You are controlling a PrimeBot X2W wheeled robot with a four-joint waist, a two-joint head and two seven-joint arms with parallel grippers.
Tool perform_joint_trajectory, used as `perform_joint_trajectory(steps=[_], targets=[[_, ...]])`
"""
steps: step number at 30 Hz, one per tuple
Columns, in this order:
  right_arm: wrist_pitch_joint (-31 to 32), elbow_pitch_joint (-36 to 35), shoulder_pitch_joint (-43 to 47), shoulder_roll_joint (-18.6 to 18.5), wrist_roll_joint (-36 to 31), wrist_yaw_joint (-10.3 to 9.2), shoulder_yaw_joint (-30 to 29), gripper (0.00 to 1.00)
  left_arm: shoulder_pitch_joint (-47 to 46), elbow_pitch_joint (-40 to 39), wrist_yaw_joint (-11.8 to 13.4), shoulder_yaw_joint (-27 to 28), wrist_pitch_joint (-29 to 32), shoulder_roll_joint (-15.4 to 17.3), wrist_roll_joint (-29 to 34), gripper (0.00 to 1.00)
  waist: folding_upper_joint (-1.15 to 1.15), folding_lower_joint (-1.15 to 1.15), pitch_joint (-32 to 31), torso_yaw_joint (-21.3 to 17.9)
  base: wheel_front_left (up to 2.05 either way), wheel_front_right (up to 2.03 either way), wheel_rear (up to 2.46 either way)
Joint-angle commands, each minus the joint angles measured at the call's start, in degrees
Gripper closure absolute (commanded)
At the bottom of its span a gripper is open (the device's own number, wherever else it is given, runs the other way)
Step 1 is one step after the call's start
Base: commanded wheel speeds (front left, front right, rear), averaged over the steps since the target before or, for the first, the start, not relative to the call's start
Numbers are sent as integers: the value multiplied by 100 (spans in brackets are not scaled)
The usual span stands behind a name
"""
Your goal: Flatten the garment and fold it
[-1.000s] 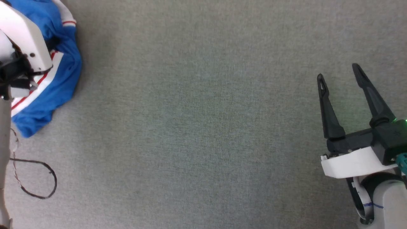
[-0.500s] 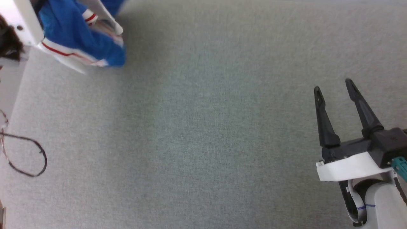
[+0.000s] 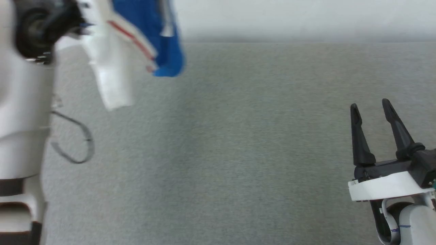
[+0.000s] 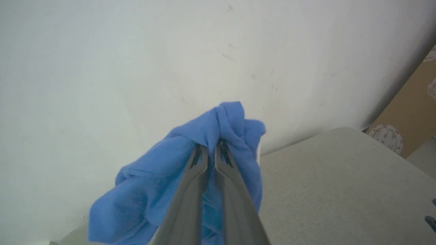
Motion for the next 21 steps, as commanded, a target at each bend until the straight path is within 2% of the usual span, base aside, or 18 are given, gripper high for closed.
perform_joint_trajectory(steps=[1,7,13,18,21], targets=[[-37,9,54,15,52,-4,-20,0,-86,-57,-50,-50,12,-117,-82,100,0,1,-236,-300,0,0,0],[-70,-37,60,15,87,-4,-123,0,-52,-381,-100,-428,131,-532,-259,100,0,1,-286,-677,0,0,0],[-81,-52,74,16,119,-4,-196,0,366,-527,-63,-848,42,-1107,-384,100,0,1,-238,-979,0,0,0],[-106,-42,47,16,175,-4,-175,0,928,-399,3,-1176,-375,-1567,-324,100,0,1,-120,-1166,0,0,0],[-140,-6,29,16,203,-4,-166,0,1282,-239,-10,-1442,-735,-1729,-160,100,0,1,-60,-1230,0,0,0]])
